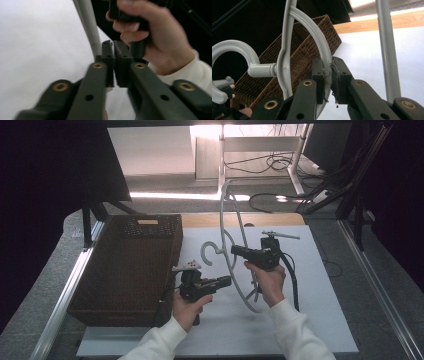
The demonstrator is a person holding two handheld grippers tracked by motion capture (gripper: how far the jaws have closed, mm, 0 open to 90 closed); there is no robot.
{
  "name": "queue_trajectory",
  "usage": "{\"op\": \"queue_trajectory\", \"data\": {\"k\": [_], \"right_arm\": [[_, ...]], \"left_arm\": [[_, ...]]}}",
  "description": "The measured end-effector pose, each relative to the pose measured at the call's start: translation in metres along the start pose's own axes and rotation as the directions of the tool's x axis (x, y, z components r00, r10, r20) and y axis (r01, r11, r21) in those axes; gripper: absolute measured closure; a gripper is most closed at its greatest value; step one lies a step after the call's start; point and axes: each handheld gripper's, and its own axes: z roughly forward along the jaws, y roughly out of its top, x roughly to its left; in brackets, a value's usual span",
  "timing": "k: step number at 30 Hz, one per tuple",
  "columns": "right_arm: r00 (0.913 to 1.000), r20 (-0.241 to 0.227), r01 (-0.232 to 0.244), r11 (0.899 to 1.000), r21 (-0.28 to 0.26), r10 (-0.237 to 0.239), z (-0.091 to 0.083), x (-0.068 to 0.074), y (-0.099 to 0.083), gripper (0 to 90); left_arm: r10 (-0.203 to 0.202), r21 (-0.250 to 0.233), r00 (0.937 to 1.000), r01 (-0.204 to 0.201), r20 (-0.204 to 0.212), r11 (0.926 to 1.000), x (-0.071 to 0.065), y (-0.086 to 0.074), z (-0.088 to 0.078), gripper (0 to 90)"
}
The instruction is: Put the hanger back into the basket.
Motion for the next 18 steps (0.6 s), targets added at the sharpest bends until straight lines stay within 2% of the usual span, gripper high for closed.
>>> {"op": "queue_trajectory", "data": {"k": [3,11,15,18], "right_arm": [[1.0000,0.002,0.001,1.000,0.006,-0.001,0.001,-0.001,-0.001,81.2],[0.9999,-0.002,-0.012,1.000,0.012,0.012,0.003,-0.004,-0.003,80.9],[0.9999,-0.008,-0.014,1.000,0.011,0.015,0.003,-0.004,-0.003,81.2],[0.9997,-0.017,-0.020,1.000,-0.003,0.020,0.002,-0.004,-0.003,81.6]], "left_arm": [[-0.013,-0.022,0.9994,0.013,0.031,0.9997,0.004,0.004,-0.009,90.0],[-0.035,-0.047,0.9974,0.038,0.063,0.9981,0.008,0.010,-0.023,90.0],[-0.026,-0.028,0.9981,0.028,0.056,0.9992,0.008,0.008,-0.019,90.0],[-0.016,-0.007,0.9995,0.016,0.027,0.9998,0.009,0.005,-0.012,86.1]]}}
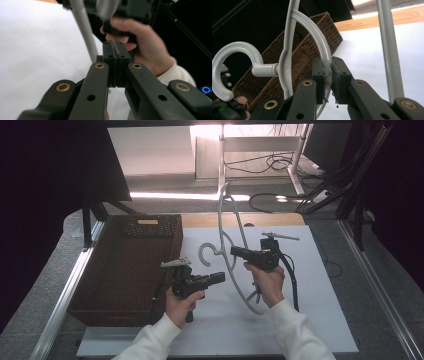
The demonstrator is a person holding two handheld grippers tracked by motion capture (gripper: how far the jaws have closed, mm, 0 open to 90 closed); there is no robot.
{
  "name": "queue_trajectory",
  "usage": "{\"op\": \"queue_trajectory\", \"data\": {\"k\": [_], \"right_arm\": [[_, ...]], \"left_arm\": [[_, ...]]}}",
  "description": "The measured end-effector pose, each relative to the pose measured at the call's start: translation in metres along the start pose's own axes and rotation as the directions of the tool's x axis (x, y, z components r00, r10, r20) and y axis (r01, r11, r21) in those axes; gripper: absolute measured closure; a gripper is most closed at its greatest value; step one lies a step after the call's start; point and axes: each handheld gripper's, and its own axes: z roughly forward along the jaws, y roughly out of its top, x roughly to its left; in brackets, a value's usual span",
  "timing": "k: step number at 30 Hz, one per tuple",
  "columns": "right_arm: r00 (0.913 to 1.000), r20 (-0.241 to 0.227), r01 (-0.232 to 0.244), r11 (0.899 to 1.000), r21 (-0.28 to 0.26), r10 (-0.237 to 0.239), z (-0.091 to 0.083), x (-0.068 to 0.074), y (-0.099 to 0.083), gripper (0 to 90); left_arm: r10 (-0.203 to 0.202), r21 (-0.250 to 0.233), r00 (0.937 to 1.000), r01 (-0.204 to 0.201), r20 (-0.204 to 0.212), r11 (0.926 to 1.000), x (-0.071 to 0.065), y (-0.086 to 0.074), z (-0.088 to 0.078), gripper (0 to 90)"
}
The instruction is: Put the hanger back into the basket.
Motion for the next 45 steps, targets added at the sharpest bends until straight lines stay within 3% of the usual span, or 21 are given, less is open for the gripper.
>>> {"op": "queue_trajectory", "data": {"k": [1,2,3,5,8,11,13,14,19,25,29,34,37,45], "right_arm": [[1.0000,-0.008,-0.003,1.000,-0.011,0.003,-0.001,0.000,0.000,81.7],[1.0000,-0.008,-0.003,1.000,-0.011,0.003,-0.001,0.000,0.000,81.7],[0.9999,-0.011,-0.010,1.000,-0.018,0.009,-0.002,0.001,0.001,81.8],[0.9998,-0.017,-0.011,1.000,-0.025,0.011,-0.003,0.001,0.000,81.8],[0.9995,-0.023,-0.020,0.999,-0.029,0.019,-0.003,0.002,0.000,81.8],[0.9993,-0.032,-0.021,0.999,-0.038,0.020,-0.002,0.003,-0.001,81.9],[0.9990,-0.037,-0.026,0.999,-0.040,0.024,-0.001,0.005,-0.002,81.9],[0.9982,-0.049,-0.037,0.998,-0.045,0.035,-0.001,0.006,-0.002,81.8],[0.9976,-0.057,-0.043,0.997,-0.057,0.039,-0.002,0.006,-0.003,81.8],[0.9972,-0.062,-0.047,0.997,-0.069,0.043,-0.003,0.005,-0.003,81.8],[0.9938,-0.086,-0.077,0.995,-0.062,0.071,-0.001,0.005,-0.005,81.9],[0.9939,-0.089,-0.070,0.996,-0.058,0.065,0.002,0.007,-0.006,81.8],[0.9934,-0.093,-0.072,0.996,-0.054,0.066,0.001,0.006,-0.006,81.8],[0.9941,-0.100,-0.046,0.998,-0.039,0.042,0.000,0.006,-0.006,80.1]], "left_arm": [[0.004,0.009,1.0000,-0.004,-0.007,1.0000,0.000,-0.001,0.003,76.8],[0.009,0.019,0.9999,-0.009,-0.011,0.9998,-0.001,-0.002,0.006,76.8],[0.012,0.019,0.9997,-0.011,-0.023,0.9997,-0.002,-0.003,0.009,64.8],[0.011,0.021,0.9990,-0.010,-0.044,0.9997,-0.004,-0.004,0.014,51.5],[-0.003,0.013,0.9988,0.004,-0.048,0.9999,-0.003,-0.005,0.019,44.9],[-0.010,0.005,0.9996,0.010,-0.025,0.9999,-0.002,-0.004,0.024,48.5],[-0.010,0.003,0.9995,0.010,-0.028,0.9999,-0.001,-0.004,0.027,55.9],[-0.022,0.001,0.9993,0.022,-0.030,0.9998,0.000,-0.004,0.028,65.9],[-0.038,-0.009,0.9988,0.038,-0.029,0.9992,0.004,-0.004,0.028,77.9],[-0.048,-0.016,0.9988,0.048,-0.008,0.9987,0.006,-0.004,0.028,79.6],[-0.045,-0.032,0.9985,0.044,-0.030,0.9985,0.007,-0.003,0.031,70.7],[-0.041,-0.027,0.9990,0.040,-0.019,0.9988,0.007,-0.003,0.032,78.7],[-0.061,-0.031,0.9982,0.061,-0.002,0.9977,0.008,-0.002,0.032,79.8],[-0.029,-0.018,0.9995,0.029,0.010,0.9994,0.007,-0.001,0.028,81.1]]}}
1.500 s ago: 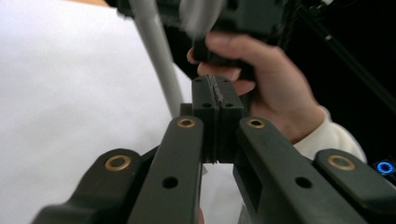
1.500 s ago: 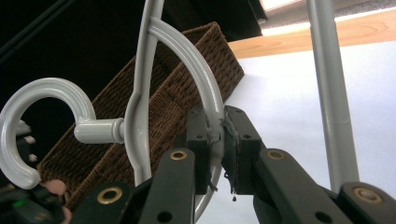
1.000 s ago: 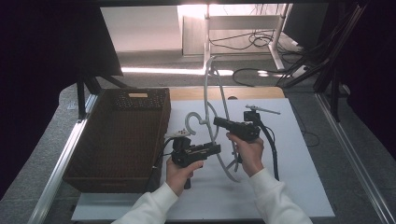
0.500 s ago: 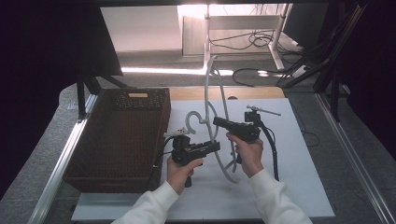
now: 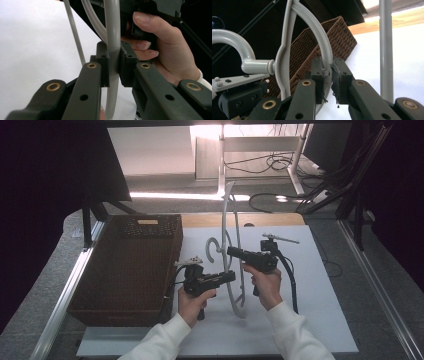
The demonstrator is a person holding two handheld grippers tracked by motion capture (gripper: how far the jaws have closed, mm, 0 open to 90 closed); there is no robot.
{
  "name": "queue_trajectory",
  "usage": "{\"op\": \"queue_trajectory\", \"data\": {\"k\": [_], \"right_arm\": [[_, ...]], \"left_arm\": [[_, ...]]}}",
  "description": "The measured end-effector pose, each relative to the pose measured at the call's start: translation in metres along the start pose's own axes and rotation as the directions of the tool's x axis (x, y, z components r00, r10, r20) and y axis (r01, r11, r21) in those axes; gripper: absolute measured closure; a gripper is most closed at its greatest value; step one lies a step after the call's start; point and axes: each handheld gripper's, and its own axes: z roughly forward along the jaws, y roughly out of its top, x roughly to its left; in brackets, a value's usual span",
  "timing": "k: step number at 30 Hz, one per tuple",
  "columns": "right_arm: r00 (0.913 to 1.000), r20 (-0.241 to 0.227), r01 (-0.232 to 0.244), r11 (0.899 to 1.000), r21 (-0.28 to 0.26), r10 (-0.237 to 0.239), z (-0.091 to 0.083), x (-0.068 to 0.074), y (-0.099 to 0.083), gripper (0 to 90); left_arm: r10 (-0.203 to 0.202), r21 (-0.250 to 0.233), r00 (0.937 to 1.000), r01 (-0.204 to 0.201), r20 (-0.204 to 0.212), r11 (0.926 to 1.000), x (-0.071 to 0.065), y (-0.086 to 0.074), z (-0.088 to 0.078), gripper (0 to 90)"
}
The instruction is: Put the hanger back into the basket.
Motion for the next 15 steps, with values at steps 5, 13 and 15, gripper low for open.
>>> {"op": "queue_trajectory", "data": {"k": [5,13,15], "right_arm": [[0.9998,-0.001,0.018,1.000,0.004,-0.018,-0.001,0.001,0.000,78.8],[0.9990,-0.012,0.043,0.999,0.003,-0.043,-0.003,0.003,0.001,67.1],[0.9983,-0.003,0.058,0.998,-0.002,-0.058,-0.007,0.005,0.003,61.1]], "left_arm": [[0.005,0.008,0.9998,-0.005,0.018,1.0000,-0.001,0.001,-0.003,81.5],[-0.009,0.013,0.9998,0.009,0.015,0.9999,0.001,0.005,-0.011,81.7],[-0.013,0.010,0.9998,0.012,0.016,0.9999,0.001,0.006,-0.014,81.8]]}}
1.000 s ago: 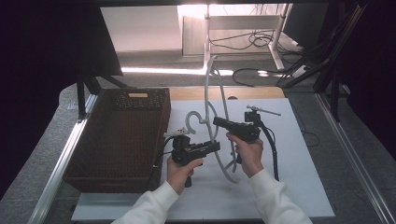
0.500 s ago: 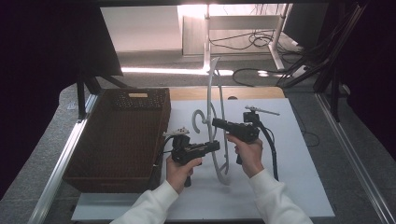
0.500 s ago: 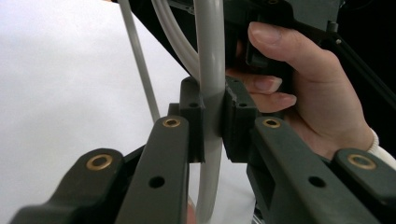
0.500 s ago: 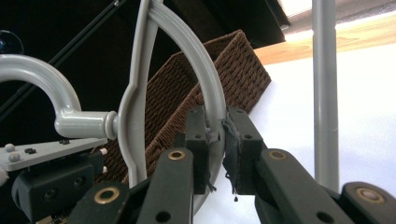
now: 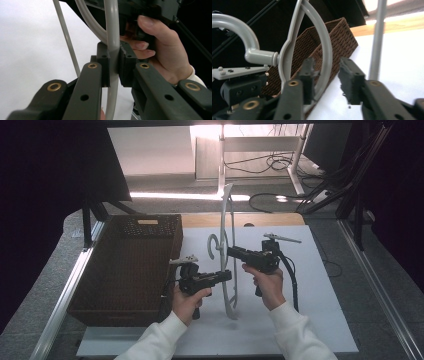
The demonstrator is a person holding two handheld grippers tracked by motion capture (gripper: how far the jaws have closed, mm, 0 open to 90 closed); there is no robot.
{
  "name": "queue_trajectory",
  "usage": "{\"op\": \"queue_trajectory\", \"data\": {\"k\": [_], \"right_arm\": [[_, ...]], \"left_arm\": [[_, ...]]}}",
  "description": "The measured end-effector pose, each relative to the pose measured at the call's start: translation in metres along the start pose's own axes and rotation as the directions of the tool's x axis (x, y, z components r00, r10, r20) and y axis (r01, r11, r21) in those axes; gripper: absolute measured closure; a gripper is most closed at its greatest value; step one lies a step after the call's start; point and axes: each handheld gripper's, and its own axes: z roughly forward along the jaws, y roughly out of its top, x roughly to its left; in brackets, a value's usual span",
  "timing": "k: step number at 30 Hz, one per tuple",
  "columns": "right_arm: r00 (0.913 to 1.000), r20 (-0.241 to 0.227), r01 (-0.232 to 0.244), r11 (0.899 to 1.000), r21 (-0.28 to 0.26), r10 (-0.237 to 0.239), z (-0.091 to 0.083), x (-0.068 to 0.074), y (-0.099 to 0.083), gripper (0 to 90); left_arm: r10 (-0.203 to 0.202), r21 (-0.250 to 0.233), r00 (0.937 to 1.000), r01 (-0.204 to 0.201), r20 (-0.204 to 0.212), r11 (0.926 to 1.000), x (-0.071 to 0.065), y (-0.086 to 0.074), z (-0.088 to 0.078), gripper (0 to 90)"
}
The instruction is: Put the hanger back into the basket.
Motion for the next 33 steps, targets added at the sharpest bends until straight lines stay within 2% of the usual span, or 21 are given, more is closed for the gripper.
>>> {"op": "queue_trajectory", "data": {"k": [2,5,8,9,11,12,13,15,19,20,22,26,29,33], "right_arm": [[0.9996,0.012,0.024,1.000,-0.010,-0.024,-0.007,0.003,0.002,55.9],[0.9979,0.027,0.060,0.998,-0.021,-0.059,-0.018,0.005,0.005,50.8],[0.9913,0.049,0.123,0.992,-0.010,-0.122,-0.035,0.009,0.006,44.1],[0.9913,0.049,0.123,0.992,-0.010,-0.122,-0.035,0.009,0.006,44.1],[0.9840,0.065,0.165,0.986,0.016,-0.166,-0.042,0.010,0.004,41.2],[0.9737,0.086,0.207,0.977,0.055,-0.211,-0.047,0.009,0.001,39.4],[0.9737,0.086,0.207,0.977,0.055,-0.211,-0.047,0.009,0.001,39.4],[0.9642,0.108,0.234,0.968,0.088,-0.242,-0.050,0.004,-0.002,37.8],[0.9533,0.137,0.253,0.959,0.128,-0.269,-0.054,-0.006,-0.008,36.1],[0.9543,0.144,0.242,0.960,0.142,-0.262,-0.056,-0.007,-0.009,35.6],[0.9493,0.161,0.245,0.956,0.160,-0.270,-0.058,-0.011,-0.011,34.8],[0.9426,0.178,0.251,0.951,0.180,-0.282,-0.060,-0.015,-0.013,33.5],[0.9341,0.199,0.258,0.945,0.199,-0.297,-0.061,-0.018,-0.016,32.6],[0.9301,0.212,0.255,0.943,0.215,-0.300,-0.062,-0.020,-0.017,32.3]], "left_arm": [[0.005,0.004,1.0000,-0.005,0.005,1.0000,-0.001,0.001,-0.003,81.8],[0.037,0.017,0.9993,-0.037,0.006,0.9992,-0.004,0.005,-0.009,81.8],[0.036,0.006,0.9993,-0.036,0.010,0.9993,-0.005,0.008,-0.017,81.8],[0.036,0.001,0.9993,-0.036,0.013,0.9994,-0.005,0.010,-0.020,81.8],[0.019,-0.008,0.9997,-0.019,0.016,0.9998,-0.005,0.012,-0.026,81.8],[0.010,-0.009,0.9997,-0.010,0.020,0.9999,-0.004,0.013,-0.029,81.8],[0.004,-0.013,0.9997,-0.004,0.023,0.9999,-0.004,0.015,-0.031,81.8],[0.004,-0.018,0.9996,-0.003,0.027,0.9998,-0.005,0.017,-0.037,81.8],[-0.002,-0.014,0.9990,0.003,0.044,0.9999,-0.008,0.021,-0.048,81.8],[0.000,-0.012,0.9991,0.001,0.042,0.9999,-0.008,0.022,-0.050,81.8],[0.001,-0.007,0.9990,-0.001,0.045,1.0000,-0.009,0.025,-0.054,81.8],[0.012,0.003,0.9993,-0.012,0.035,0.9999,-0.012,0.032,-0.062,81.8],[0.016,0.009,0.9994,-0.016,0.030,0.9998,-0.015,0.037,-0.070,81.8],[0.024,0.019,0.9995,-0.024,0.021,0.9995,-0.017,0.046,-0.085,81.8]]}}
